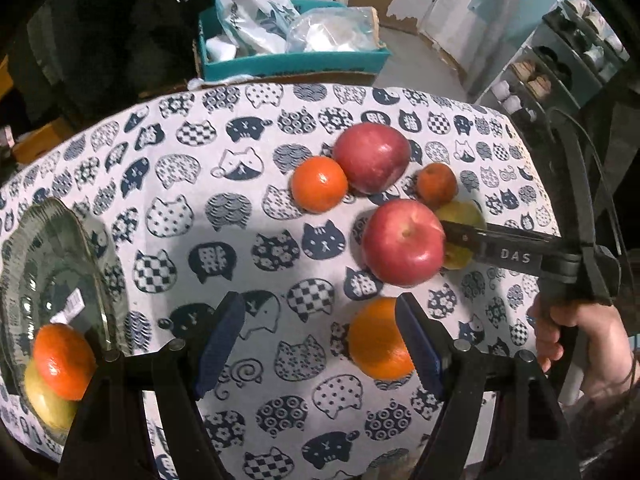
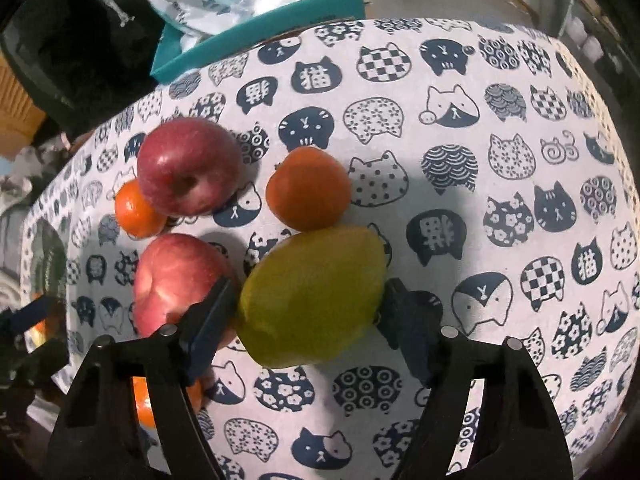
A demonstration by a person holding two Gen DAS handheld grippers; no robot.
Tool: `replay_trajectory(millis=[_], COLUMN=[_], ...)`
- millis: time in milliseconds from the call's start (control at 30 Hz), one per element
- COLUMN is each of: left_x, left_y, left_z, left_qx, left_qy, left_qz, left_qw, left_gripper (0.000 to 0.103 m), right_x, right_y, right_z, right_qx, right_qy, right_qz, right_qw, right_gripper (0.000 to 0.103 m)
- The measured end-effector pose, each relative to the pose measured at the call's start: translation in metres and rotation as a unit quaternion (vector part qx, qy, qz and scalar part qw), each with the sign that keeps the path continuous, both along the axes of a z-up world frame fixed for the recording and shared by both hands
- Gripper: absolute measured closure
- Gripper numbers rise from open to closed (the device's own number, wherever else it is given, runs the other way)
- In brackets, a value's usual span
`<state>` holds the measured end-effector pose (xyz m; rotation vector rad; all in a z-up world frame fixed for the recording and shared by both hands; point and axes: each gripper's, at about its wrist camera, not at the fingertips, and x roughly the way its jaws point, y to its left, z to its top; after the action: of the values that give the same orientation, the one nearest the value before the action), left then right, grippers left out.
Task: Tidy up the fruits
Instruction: 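Lower the left tool onto another large orange while the right tool lowers onto a yellow-green pear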
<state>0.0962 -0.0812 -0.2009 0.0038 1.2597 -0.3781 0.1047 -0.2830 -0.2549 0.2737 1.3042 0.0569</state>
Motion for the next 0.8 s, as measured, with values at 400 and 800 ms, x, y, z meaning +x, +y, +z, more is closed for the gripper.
replay_trajectory(millis=[400, 800], left_x=[-0.016, -0.019], left_y=[-0.028, -0.052], left_z=[-0.017, -0.058], left_qx=[-0.029, 0.001], left_qy=[0.042, 0.077], left_qz=[-0.029, -0.045], left_qw=[0.9983, 0.996], left_gripper=[0.021, 0.021], right_x=[-0.025, -0.05], right_y=[0.005, -0.016], right_z=[0.006, 0.006], right_qx=[-0.069, -0.04], right_qy=[0.012, 0.016], right_qz=[0.041, 0.033], right_qw=[0.997, 0.999], right_gripper=[0.03, 0.029])
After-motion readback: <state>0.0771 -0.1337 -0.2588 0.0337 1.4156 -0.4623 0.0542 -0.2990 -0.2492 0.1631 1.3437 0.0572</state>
